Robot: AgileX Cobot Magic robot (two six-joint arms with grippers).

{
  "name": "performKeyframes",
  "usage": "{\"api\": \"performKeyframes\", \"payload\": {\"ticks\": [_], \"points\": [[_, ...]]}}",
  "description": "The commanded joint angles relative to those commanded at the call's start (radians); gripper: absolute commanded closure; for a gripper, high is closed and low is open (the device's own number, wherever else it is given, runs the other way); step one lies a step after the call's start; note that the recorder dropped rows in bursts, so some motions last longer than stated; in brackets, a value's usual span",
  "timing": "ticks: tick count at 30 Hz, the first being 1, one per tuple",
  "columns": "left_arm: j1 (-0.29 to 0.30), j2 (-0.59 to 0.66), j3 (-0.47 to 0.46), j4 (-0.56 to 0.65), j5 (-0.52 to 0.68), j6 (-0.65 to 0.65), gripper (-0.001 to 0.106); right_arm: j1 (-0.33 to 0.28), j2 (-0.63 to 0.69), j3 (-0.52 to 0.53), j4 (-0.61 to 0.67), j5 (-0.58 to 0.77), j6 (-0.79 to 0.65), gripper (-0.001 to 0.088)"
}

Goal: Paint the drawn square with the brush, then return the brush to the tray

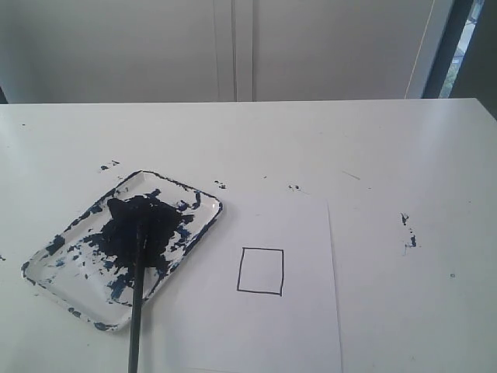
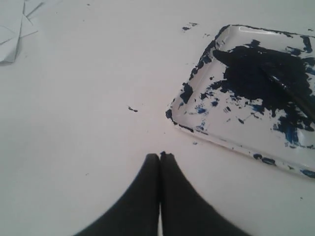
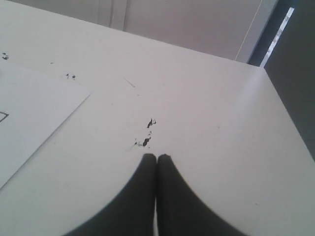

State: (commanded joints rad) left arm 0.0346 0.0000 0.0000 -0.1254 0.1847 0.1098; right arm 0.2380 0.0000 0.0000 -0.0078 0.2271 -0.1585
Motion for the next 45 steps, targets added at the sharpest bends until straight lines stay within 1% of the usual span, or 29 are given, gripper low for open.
{"api": "performKeyframes", "payload": {"ticks": [1,3,5,15,20,23,25,27,30,33,34,36,37,39,40,42,43,45], "points": [[0.000,0.000,0.000,0.000,-0.039,0.000,0.105,0.000,0.000,0.000,0.000,-0.066,0.002,0.0868],[0.000,0.000,0.000,0.000,-0.095,0.000,0.105,0.000,0.000,0.000,0.000,-0.111,0.002,0.0868],[0.000,0.000,0.000,0.000,-0.125,0.000,0.105,0.000,0.000,0.000,0.000,-0.112,0.002,0.0868],[0.000,0.000,0.000,0.000,-0.127,0.000,0.105,0.000,0.000,0.000,0.002,-0.112,0.002,0.0868],[0.000,0.000,0.000,-0.001,-0.196,-0.005,0.105,0.000,0.000,0.000,0.008,-0.159,0.002,0.0868],[0.000,0.000,0.000,-0.055,-0.230,-0.079,0.105,0.000,0.000,0.000,0.008,-0.211,0.004,0.0868],[0.000,0.000,0.000,-0.060,-0.263,-0.146,0.105,0.000,0.000,0.000,0.018,-0.249,0.012,0.0868],[0.000,0.000,0.000,-0.060,-0.297,-0.206,0.105,0.000,0.000,0.000,0.021,-0.295,0.082,0.0868],[0.000,0.000,0.000,-0.060,-0.363,-0.254,0.105,0.000,0.000,0.000,0.021,-0.380,0.257,0.0868],[0.000,0.000,0.000,-0.060,-0.420,-0.312,0.105,0.000,0.000,0.000,0.021,-0.423,0.437,0.0868],[0.000,0.000,0.000,-0.060,-0.423,-0.340,0.105,0.000,0.000,0.000,0.021,-0.438,0.455,0.0868],[0.000,0.000,-0.015,-0.060,-0.389,-0.397,0.105,0.000,0.000,0.000,0.021,-0.473,0.480,0.0868],[0.000,0.000,-0.040,-0.049,-0.339,-0.409,0.105,0.000,0.000,0.000,0.021,-0.476,0.505,0.0868],[0.000,0.000,-0.093,-0.029,-0.210,-0.393,0.105,0.000,0.000,-0.007,-0.001,-0.464,0.539,0.0868],[0.000,0.000,-0.123,-0.018,-0.159,-0.369,0.105,0.000,0.000,-0.027,-0.020,-0.453,0.549,0.0868],[0.000,0.000,-0.175,-0.011,-0.096,-0.337,0.105,0.002,0.000,-0.077,-0.070,-0.409,0.575,0.0868],[0.000,0.000,-0.198,-0.014,-0.080,-0.337,0.105,0.002,0.000,-0.100,-0.095,-0.383,0.587,0.0868],[0.000,0.018,-0.240,-0.014,-0.058,-0.333,0.105,0.002,0.000,-0.156,-0.102,-0.318,0.591,0.0868]]}}
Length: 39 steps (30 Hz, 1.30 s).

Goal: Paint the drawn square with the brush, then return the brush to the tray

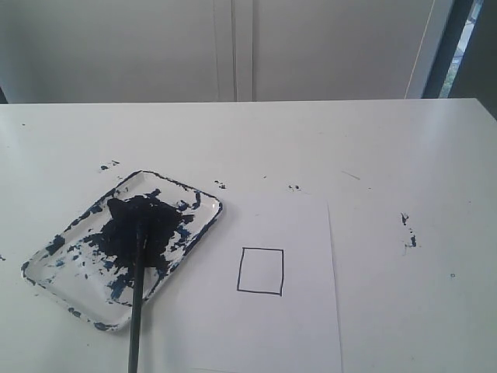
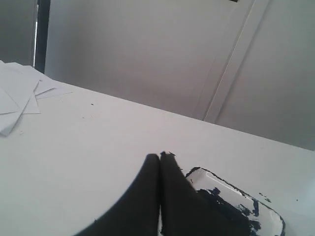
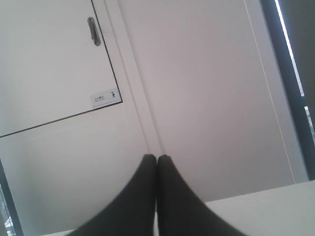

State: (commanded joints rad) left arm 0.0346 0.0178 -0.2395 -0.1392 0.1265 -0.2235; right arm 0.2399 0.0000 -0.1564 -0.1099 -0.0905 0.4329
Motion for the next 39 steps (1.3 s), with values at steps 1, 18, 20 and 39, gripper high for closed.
{"api": "performKeyframes", "payload": {"ticks": [1,18,20,39], "points": [[0.000,0.012,-0.024,0.000,0.012,0.002,0.105,0.000,0.000,-0.023,0.000,0.032,0.000,0.0868],[-0.026,0.217,-0.230,-0.090,0.224,0.449,0.105,0.059,0.290,-0.407,0.587,0.831,-1.044,0.0868],[-0.027,0.217,-0.230,-0.093,0.211,0.442,0.105,0.059,0.302,-0.411,0.591,0.811,-1.059,0.0868],[-0.027,0.217,-0.227,-0.174,0.398,0.452,0.105,0.068,0.787,-0.411,1.313,0.949,-1.458,0.0868]]}}
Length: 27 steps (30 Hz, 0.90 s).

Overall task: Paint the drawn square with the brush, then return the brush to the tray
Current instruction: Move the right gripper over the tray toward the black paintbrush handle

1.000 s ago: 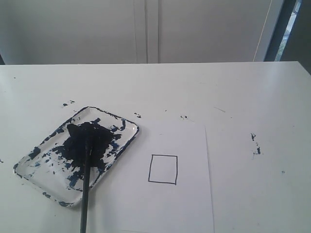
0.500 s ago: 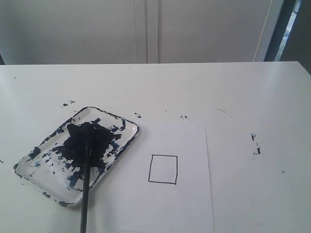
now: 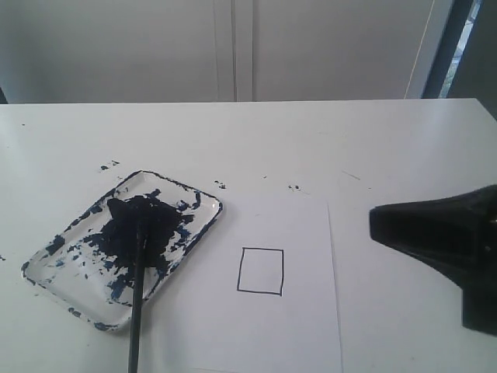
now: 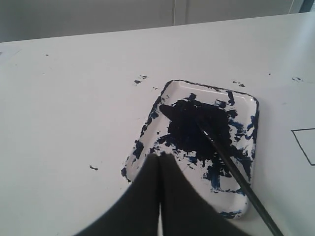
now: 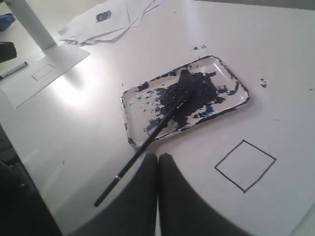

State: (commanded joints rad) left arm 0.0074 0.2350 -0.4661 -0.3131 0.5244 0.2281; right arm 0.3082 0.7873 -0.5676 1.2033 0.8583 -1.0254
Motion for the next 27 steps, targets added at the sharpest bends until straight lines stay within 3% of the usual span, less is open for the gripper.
{"api": "performKeyframes", "payload": {"ticks": [11,18,27], "points": [[0.000,0.000,0.000,-0.012,0.000,0.012,0.105,0.080,0.338,-0.058,0.059,-0.146,-0.103,0.0868],[0.000,0.000,0.000,-0.016,-0.002,0.012,0.105,0.089,0.558,-0.237,0.061,-0.040,-0.130,0.0868],[0.000,0.000,0.000,-0.023,0.009,0.014,0.105,0.225,0.763,-0.468,0.059,-0.019,-0.130,0.0868]]}}
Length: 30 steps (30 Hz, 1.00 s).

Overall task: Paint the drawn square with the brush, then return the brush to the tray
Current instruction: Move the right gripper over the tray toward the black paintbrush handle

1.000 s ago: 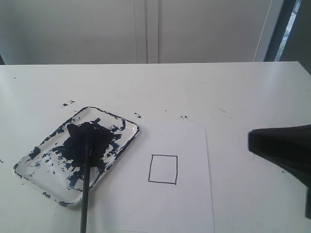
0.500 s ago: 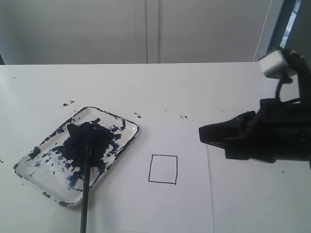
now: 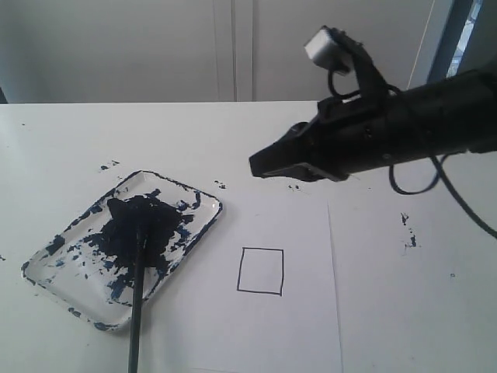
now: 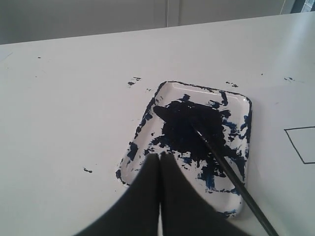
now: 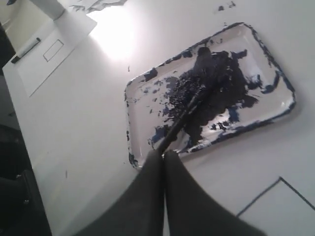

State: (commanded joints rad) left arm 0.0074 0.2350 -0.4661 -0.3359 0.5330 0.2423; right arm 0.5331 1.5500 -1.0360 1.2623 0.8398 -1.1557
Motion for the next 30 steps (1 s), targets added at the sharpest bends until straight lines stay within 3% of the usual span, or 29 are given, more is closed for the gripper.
{"api": "performKeyframes", "payload": {"ticks": [10,15,18,22,30], "points": [[0.000,0.000,0.000,0.000,0.000,0.000,0.105,0.221,0.142,-0.019,-0.018,-0.131,0.008,0.0868],[0.000,0.000,0.000,0.000,0.000,0.000,0.105,0.315,0.199,-0.019,-0.018,-0.311,0.106,0.0868],[0.000,0.000,0.000,0.000,0.007,0.000,0.105,0.410,0.238,-0.019,-0.018,-0.384,0.101,0.0868],[0.000,0.000,0.000,-0.001,0.011,0.000,0.105,0.472,0.245,-0.019,-0.018,-0.386,0.148,0.0868],[0.000,0.000,0.000,-0.001,0.015,0.000,0.105,0.607,0.243,-0.005,-0.070,-0.515,0.207,0.0868]]}}
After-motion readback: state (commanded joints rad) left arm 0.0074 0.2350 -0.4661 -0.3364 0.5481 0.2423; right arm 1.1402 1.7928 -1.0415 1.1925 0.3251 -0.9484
